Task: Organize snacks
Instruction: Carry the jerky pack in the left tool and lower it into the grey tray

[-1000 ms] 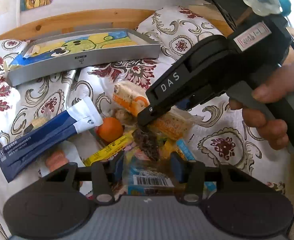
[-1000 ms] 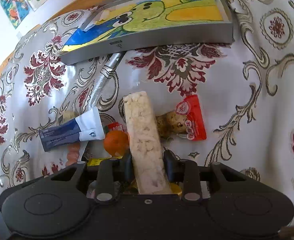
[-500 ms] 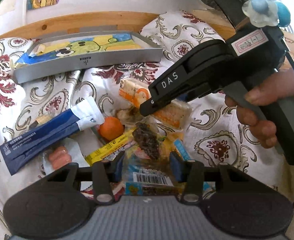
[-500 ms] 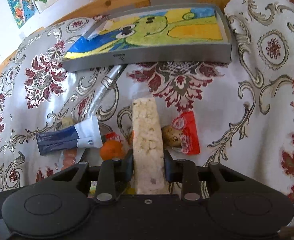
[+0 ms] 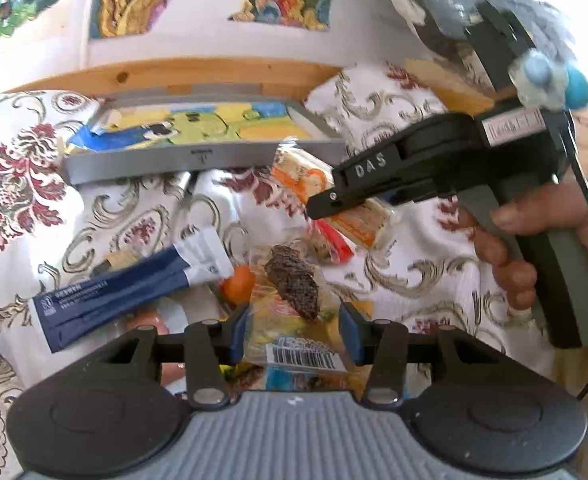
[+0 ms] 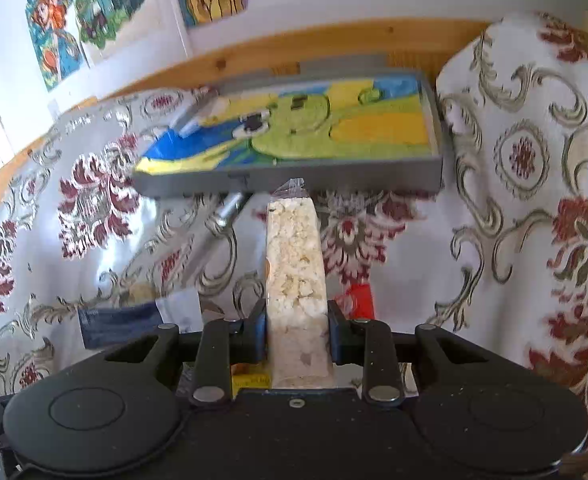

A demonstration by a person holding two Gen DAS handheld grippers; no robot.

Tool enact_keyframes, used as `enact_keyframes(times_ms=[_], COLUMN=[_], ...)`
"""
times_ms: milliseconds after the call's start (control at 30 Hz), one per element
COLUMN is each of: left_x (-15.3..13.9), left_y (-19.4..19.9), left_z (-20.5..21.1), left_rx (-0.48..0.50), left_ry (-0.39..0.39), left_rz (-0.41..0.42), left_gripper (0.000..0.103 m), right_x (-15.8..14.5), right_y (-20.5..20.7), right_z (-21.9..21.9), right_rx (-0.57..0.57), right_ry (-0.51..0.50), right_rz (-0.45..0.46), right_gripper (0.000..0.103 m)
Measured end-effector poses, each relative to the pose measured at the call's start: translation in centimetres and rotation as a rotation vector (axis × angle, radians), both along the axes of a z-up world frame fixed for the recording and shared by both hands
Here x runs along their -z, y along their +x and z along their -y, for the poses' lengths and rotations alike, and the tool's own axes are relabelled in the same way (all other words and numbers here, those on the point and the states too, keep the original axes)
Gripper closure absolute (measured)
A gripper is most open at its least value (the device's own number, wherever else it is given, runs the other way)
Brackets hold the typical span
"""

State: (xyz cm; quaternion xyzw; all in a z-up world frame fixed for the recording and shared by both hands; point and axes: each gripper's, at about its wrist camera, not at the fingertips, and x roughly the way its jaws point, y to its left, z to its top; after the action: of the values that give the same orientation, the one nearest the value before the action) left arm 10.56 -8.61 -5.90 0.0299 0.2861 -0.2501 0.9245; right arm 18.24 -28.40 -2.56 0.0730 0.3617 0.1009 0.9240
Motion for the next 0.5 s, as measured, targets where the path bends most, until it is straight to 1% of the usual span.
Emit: enact_keyframes(times_ms=[133, 267, 400, 500], left_x=[-1.2, -3.2, -5.8, -7.6], left_y=[0.7, 2.5, 5.4, 8.5], left_z=[-0.6, -1.1, -0.7, -0.1], left_rx=[-0.053, -0.112, -0.181, -0.216], left_ry=[-0.045, -0.074, -0.099, -0.125], left_rz=[0.026, 0.065, 0.122, 0.147], left_gripper=[0.053, 0.052, 0.052, 0.052], right_x=[-1.0, -2.0, -2.8, -3.2], right_y=[0.0, 0.7, 2.1, 4.0], right_z=[0.4, 1.2, 2.4, 3.4], right_rx=[0.009, 0.036, 0.076, 0.119], right_ry=[0.011, 0.041, 0.087, 0.113], right_rz=[0.063, 0.141, 0.206, 0.233], right_gripper=[0.073, 0.073, 0.073, 0.073])
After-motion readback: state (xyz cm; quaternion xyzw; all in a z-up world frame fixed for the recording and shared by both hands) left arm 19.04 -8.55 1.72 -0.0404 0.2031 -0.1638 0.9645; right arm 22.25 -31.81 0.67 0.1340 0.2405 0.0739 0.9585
